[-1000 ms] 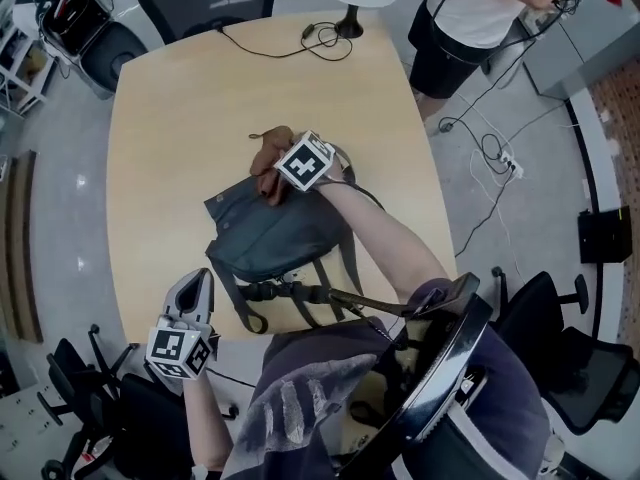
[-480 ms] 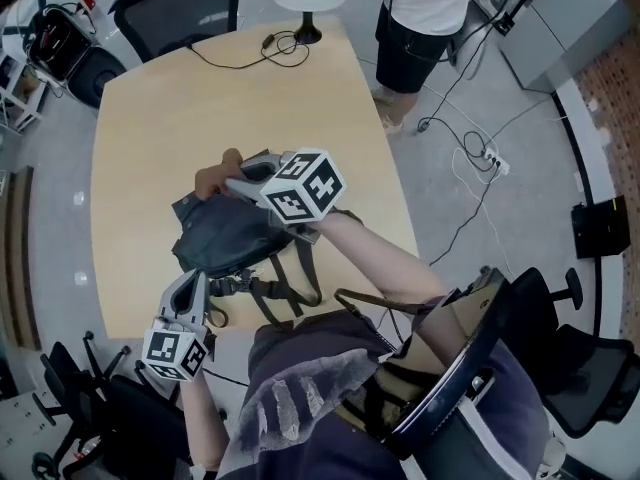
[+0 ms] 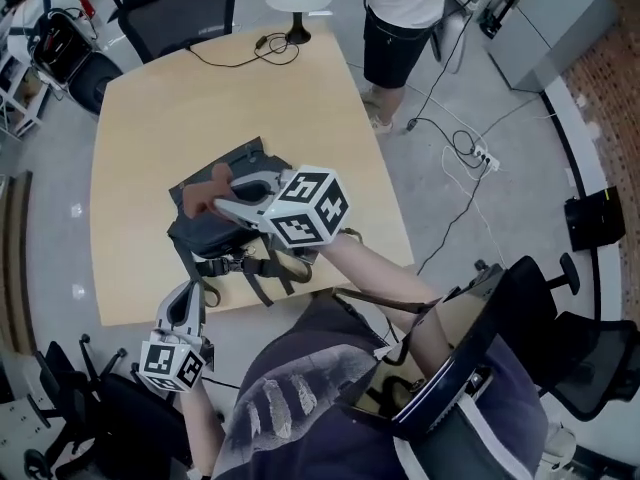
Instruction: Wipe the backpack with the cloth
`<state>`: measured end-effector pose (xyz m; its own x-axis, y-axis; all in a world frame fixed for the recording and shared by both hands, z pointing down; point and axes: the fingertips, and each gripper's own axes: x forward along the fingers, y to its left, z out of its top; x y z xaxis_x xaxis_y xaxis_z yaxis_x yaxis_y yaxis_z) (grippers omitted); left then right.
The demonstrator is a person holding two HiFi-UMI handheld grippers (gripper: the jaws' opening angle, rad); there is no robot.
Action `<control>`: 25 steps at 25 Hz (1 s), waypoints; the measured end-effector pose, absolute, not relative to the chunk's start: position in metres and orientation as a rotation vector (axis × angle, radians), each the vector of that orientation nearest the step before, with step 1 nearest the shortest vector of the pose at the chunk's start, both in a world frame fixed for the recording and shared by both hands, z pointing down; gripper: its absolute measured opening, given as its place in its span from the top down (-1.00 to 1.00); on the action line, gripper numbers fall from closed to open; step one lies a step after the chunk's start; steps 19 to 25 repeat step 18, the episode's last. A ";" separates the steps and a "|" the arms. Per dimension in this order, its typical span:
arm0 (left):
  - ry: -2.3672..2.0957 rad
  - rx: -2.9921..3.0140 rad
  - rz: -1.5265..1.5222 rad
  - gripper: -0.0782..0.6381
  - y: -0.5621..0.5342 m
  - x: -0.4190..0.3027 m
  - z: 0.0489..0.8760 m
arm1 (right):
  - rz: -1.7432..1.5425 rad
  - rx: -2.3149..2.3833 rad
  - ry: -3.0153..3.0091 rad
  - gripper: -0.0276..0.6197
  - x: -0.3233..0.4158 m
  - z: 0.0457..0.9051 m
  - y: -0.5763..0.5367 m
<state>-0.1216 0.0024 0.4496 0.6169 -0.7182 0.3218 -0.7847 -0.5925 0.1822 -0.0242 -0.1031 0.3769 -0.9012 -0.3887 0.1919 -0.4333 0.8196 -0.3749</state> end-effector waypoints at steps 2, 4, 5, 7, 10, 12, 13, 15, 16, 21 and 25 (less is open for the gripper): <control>-1.192 2.558 0.269 0.76 0.019 -0.132 0.442 | 0.646 0.685 -2.890 0.82 -0.031 0.376 -0.084; -1.158 2.567 0.215 0.76 0.039 -0.143 0.433 | 0.673 0.720 -2.867 0.82 -0.038 0.381 -0.063; -1.143 2.567 0.186 0.76 0.049 -0.150 0.429 | 0.680 0.732 -2.856 0.82 -0.043 0.384 -0.051; -1.113 2.563 0.136 0.76 0.068 -0.163 0.427 | 0.684 0.750 -2.839 0.82 -0.053 0.388 -0.027; -1.047 2.562 0.098 0.76 0.094 -0.173 0.435 | 0.746 0.791 -2.818 0.82 -0.061 0.396 0.006; -1.005 2.557 0.094 0.76 0.110 -0.173 0.438 | 0.815 0.819 -2.802 0.82 -0.058 0.401 0.029; -0.988 2.554 0.091 0.76 0.118 -0.170 0.438 | 0.847 0.824 -2.796 0.82 -0.055 0.402 0.042; -0.961 2.552 0.082 0.76 0.135 -0.161 0.433 | 0.897 0.819 -2.792 0.82 -0.047 0.402 0.068; -0.953 2.556 0.079 0.76 0.142 -0.156 0.429 | 0.916 0.816 -2.791 0.82 -0.042 0.401 0.080; -0.942 2.570 0.078 0.76 0.155 -0.144 0.421 | 0.952 0.815 -2.790 0.82 -0.030 0.399 0.101; -0.942 2.570 0.078 0.76 0.155 -0.144 0.421 | 0.952 0.815 -2.790 0.82 -0.030 0.399 0.101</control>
